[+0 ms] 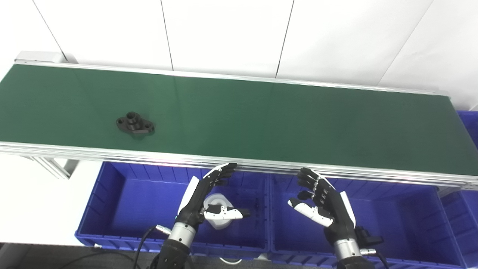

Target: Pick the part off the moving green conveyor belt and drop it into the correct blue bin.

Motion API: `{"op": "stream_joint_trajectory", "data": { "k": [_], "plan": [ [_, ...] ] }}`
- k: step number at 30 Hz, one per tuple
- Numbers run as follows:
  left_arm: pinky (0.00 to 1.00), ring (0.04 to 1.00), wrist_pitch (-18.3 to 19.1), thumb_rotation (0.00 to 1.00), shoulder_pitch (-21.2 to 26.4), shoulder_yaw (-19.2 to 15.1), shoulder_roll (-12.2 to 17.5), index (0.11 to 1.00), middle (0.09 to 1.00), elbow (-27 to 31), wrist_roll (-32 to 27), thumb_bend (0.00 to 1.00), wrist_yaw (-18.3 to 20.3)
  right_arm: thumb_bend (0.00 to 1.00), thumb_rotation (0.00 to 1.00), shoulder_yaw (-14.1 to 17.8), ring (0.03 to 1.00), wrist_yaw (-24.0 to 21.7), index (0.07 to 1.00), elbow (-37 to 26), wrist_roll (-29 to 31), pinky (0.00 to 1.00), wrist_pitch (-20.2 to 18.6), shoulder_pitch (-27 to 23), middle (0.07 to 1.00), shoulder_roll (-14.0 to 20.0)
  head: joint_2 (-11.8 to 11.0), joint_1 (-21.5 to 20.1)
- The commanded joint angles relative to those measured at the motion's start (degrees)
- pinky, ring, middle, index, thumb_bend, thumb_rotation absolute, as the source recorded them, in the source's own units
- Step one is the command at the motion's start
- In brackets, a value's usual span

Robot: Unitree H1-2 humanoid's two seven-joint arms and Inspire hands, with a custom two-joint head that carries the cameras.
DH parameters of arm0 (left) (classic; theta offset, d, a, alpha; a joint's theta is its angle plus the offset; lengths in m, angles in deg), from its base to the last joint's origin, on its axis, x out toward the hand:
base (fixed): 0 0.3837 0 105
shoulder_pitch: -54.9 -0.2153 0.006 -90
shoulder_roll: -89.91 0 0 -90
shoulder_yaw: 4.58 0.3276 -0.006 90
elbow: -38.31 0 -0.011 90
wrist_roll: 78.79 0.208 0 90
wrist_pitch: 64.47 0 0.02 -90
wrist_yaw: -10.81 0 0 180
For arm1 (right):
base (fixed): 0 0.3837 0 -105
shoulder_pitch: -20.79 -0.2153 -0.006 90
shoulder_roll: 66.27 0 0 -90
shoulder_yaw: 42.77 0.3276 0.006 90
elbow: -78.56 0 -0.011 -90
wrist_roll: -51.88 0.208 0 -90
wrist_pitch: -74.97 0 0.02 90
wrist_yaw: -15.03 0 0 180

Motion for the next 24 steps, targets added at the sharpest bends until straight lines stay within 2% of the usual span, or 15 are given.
{"op": "stream_joint_trajectory", "data": {
  "k": [1, 24],
  "plan": [
    [0.76, 0.820, -0.9, 0.21, 0.9, 0.1, -0.5, 0.814, 0.828, 2.2, 0.1, 0.75, 0.0, 0.73, 0.28, 0.0, 0.804, -0.4, 0.807, -1.7, -0.1, 0.71, 0.6, -0.1, 0.797, 0.2, 0.1, -0.1],
    [0.77, 0.818, -1.6, 0.20, 1.0, 0.0, -0.7, 0.808, 0.826, 1.3, -0.2, 0.75, -0.2, 0.72, 0.27, 0.2, 0.808, -0.8, 0.809, -1.6, 1.1, 0.72, -0.1, -0.2, 0.800, 0.1, -0.5, 0.4]
  ]
}}
